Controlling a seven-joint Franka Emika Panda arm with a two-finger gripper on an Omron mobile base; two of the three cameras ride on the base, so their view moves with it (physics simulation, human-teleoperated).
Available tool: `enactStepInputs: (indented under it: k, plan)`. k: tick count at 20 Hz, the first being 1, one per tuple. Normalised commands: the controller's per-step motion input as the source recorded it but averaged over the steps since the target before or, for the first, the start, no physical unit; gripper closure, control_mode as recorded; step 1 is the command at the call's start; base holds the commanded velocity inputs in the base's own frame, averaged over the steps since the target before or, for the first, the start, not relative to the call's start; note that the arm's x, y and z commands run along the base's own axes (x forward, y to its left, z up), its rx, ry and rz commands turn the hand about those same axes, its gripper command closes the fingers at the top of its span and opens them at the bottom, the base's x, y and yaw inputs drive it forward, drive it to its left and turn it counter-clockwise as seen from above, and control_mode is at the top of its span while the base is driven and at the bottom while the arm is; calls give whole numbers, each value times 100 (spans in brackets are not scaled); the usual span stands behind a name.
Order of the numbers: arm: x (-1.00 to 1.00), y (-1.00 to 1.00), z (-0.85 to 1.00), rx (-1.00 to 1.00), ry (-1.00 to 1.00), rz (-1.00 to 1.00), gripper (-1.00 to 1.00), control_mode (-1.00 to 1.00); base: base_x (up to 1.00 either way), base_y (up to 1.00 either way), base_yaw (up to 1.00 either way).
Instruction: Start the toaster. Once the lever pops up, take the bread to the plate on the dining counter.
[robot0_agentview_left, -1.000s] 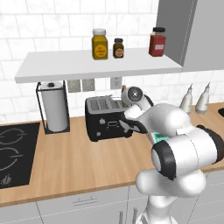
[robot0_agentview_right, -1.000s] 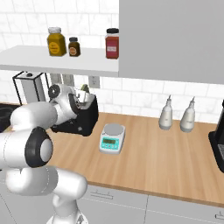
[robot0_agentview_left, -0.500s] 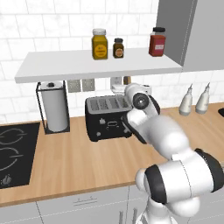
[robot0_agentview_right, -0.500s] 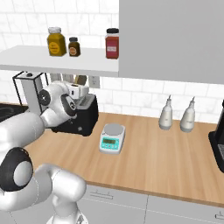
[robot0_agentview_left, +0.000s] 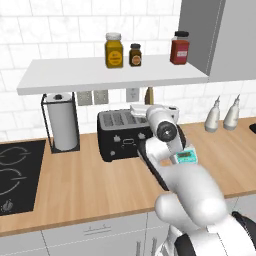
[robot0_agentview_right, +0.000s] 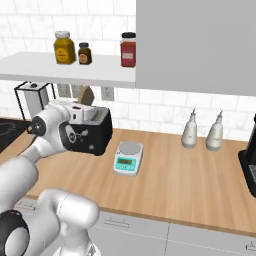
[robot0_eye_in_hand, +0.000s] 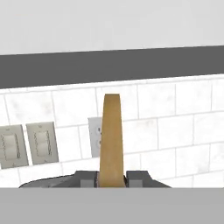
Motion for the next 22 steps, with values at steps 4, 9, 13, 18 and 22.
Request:
enactStepInputs:
  k: [4,9,13,18,22]
  plan:
    - [-94,0,53,0,6,0,100,-100,0,0,0]
    - [-93,0,62,3,16,-2,100,-100,0,0,0]
    - [-100,0,82,5,12,-1,100,-100,0,0,0]
    - [-100,0,85,7,16,-2,100,-100,0,0,0]
    - [-95,-7,54,7,29,-2,100,-100,0,0,0]
